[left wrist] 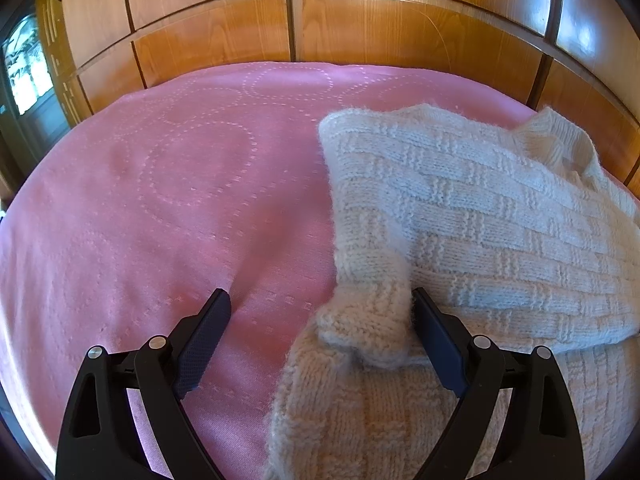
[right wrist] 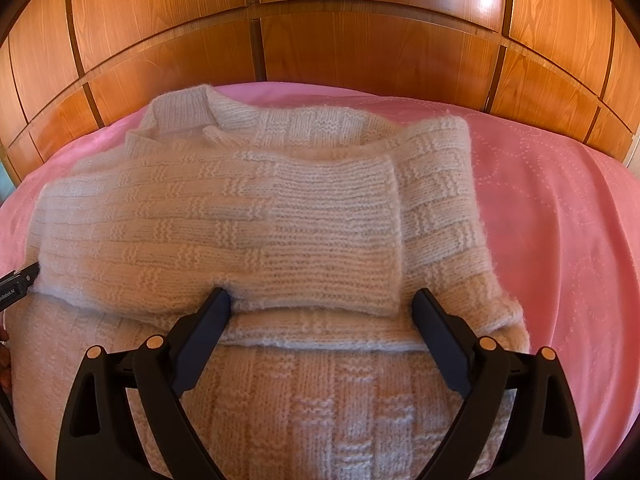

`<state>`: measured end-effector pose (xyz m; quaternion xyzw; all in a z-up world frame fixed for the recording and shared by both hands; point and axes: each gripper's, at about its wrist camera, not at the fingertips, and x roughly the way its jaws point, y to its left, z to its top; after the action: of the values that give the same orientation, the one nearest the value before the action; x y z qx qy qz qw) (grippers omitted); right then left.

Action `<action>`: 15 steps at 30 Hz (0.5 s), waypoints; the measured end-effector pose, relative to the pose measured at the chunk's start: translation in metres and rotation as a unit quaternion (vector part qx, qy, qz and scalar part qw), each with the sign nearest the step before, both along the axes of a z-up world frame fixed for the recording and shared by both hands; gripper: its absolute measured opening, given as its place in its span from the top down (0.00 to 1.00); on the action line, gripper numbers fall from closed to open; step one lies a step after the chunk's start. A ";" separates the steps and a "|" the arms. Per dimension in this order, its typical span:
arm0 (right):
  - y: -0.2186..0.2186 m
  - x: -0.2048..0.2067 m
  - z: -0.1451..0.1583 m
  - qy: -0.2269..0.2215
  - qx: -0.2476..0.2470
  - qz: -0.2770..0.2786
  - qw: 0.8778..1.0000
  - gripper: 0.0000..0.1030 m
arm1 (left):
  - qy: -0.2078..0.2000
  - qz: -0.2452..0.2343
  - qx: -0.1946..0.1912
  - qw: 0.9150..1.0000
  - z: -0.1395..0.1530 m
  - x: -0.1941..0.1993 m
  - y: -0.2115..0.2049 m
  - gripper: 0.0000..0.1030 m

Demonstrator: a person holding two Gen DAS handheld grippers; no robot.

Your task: Fold small clothes

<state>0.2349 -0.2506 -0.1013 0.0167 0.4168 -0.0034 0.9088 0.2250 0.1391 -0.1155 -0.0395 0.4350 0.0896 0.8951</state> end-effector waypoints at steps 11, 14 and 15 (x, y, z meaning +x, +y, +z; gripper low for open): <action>-0.020 -0.038 0.019 -0.001 0.031 0.019 0.999 0.06 | -0.030 -0.036 -0.018 0.999 0.037 -0.080 0.014 0.13; -0.042 -0.069 0.022 0.007 0.051 0.012 0.999 0.06 | -0.027 -0.049 -0.032 0.998 0.039 -0.117 0.026 0.13; -0.048 -0.077 0.023 0.008 0.058 0.009 0.998 0.06 | -0.022 -0.053 -0.042 0.997 0.038 -0.131 0.029 0.13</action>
<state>0.1578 -0.2987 -0.0786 0.0654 0.4238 0.0292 0.9029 0.0943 0.1685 -0.0779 -0.0554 0.4202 0.0225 0.9054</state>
